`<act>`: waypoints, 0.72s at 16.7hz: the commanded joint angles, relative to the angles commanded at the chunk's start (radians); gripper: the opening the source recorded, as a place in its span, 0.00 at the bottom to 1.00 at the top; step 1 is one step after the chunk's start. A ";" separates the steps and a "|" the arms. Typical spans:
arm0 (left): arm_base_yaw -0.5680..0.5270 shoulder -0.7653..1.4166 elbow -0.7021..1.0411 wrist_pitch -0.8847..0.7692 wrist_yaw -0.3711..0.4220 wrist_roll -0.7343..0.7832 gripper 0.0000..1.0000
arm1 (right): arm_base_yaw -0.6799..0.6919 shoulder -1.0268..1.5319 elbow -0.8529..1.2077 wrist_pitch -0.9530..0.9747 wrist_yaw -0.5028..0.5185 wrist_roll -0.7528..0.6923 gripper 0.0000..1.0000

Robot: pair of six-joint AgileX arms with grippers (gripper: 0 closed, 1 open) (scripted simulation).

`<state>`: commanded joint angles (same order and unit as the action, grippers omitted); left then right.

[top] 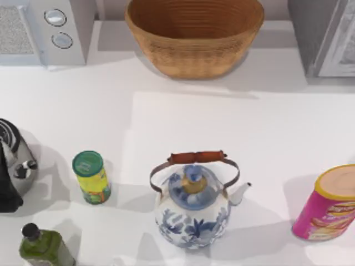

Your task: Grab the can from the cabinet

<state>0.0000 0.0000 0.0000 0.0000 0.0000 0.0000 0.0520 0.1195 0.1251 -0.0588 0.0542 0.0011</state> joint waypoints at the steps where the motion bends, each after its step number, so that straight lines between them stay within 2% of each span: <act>1: 0.000 0.000 0.000 0.000 0.000 0.000 1.00 | -0.018 -0.043 -0.046 0.021 -0.019 0.000 0.00; 4: 0.000 0.000 0.000 0.000 0.000 0.000 1.00 | -0.050 -0.115 -0.121 0.057 -0.052 -0.001 0.00; 12: 0.000 0.000 0.000 0.000 0.000 0.000 1.00 | -0.052 -0.083 -0.116 0.086 -0.070 0.001 0.00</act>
<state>0.0000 0.0000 0.0000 0.0000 0.0000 0.0000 0.0002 0.0361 0.0091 0.0274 -0.0158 0.0019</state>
